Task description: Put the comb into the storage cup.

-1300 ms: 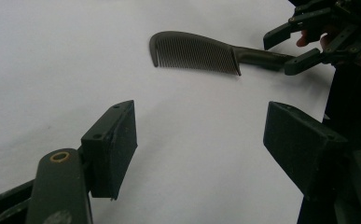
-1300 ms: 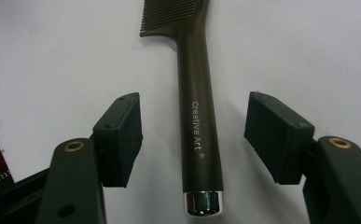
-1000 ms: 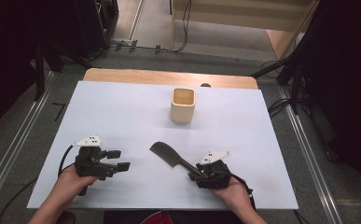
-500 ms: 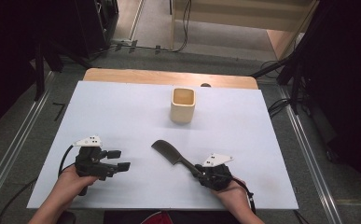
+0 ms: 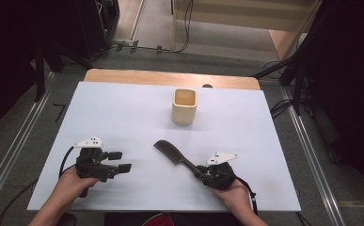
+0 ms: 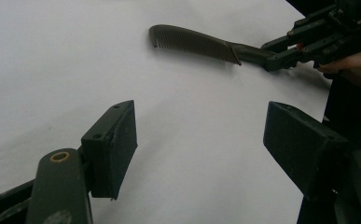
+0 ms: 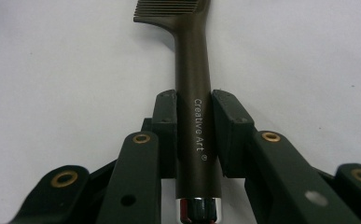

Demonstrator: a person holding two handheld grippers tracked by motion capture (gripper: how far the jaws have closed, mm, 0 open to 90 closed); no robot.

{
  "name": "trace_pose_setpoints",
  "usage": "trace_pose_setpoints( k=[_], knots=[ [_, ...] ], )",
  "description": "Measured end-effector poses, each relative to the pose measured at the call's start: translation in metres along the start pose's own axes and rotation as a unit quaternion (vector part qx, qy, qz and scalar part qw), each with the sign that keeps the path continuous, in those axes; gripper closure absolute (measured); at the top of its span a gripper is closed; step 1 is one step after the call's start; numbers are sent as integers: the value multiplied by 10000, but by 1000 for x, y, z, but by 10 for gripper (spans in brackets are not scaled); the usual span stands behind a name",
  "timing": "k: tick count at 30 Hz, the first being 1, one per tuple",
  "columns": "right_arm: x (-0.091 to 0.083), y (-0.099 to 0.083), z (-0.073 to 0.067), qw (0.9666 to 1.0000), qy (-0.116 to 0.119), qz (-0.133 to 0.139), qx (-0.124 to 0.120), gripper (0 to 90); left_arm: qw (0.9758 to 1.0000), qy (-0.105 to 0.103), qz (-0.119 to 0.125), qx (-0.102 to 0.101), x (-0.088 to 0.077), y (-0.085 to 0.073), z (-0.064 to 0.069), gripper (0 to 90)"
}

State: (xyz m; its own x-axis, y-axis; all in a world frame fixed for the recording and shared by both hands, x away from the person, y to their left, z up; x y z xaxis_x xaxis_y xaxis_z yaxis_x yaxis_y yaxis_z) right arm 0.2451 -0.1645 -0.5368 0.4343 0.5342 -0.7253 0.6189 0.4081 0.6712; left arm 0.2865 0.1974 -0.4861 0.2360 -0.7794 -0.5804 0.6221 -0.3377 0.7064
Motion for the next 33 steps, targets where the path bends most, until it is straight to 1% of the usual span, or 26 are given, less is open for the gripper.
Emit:
trace_pose_setpoints(
  k=[4, 5, 7, 8, 9, 10, 11, 14, 15, 16, 17, 19, 25, 26, 28, 29, 33],
  knots=[
    [0, 2, 1, 9999, 83, -36, 110, 704, 10000, 7, 3, -1, 0, 0, 0, 273],
    [0, 3, 1, 9999, 129, -35, 91, 704, 10000, 7, 7, -4, 0, 0, 0, 273],
    [0, 5, -1, 9998, 148, -52, 79, 704, 10000, -4, 3, -4, -1, 0, 0, 273],
    [0, 5, -1, 9997, 218, -50, 61, 704, 10000, -9, 3, -5, -1, 0, 0, 273],
    [-1, 6, -2, 9998, 182, -13, 64, 704, 10000, -15, 7, -11, -1, 0, 0, 273],
    [-1, 8, -3, 9997, 250, 12, 72, 704, 10000, -11, 14, -9, -1, 0, 0, 272],
    [-2, 9, -4, 9997, 226, 13, 48, 704, 10000, -21, 15, -15, -1, 0, 0, 273],
    [-6, 14, -4, 9994, 273, 156, 140, 704, 10000, -27, 44, -16, -1, 1, 1, 273],
    [-7, 16, -4, 9990, 353, 206, 193, 703, 10000, -33, 50, -7, -1, 1, 1, 273],
    [-8, 18, -4, 9987, 368, 270, 224, 704, 10000, -19, 71, -12, 0, 2, 1, 273],
    [-10, 21, -5, 9980, 464, 335, 256, 703, 10000, -24, 71, -12, 0, 2, 2, 273],
    [-12, 26, -5, 9982, 425, 364, 238, 703, 9999, -23, 96, -25, 0, 3, 2, 273],
    [-16, 40, -2, 9969, 461, 532, 343, 703, 9999, -44, 129, -80, 0, 4, 4, 273],
    [-16, 42, -2, 9966, 497, 553, 359, 703, 9999, -41, 133, -74, 0, 5, 4, 273],
    [-17, 46, -3, 9963, 482, 620, 354, 703, 9998, -19, 172, -66, 0, 5, 4, 273],
    [-17, 50, -3, 9960, 497, 648, 358, 703, 9998, -41, 183, -61, 0, 6, 5, 273],
    [-16, 63, -7, 9950, 527, 782, 335, 703, 9998, -56, 177, -93, 2, 8, 8, 273]
  ],
)
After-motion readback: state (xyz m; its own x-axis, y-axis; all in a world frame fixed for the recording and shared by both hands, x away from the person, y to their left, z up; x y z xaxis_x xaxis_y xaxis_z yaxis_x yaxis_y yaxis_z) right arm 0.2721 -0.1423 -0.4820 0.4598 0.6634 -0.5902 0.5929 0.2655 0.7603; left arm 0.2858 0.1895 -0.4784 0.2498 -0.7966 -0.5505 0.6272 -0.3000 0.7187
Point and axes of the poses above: each handheld gripper's, and its own axes: x roughly forward along the jaws, y roughly out of its top, z roughly to its right, the point moved 3 cm from there along x, roughly forward along the jaws, and after that the axes turned 1 degree about -y, right-handed, at the moved point
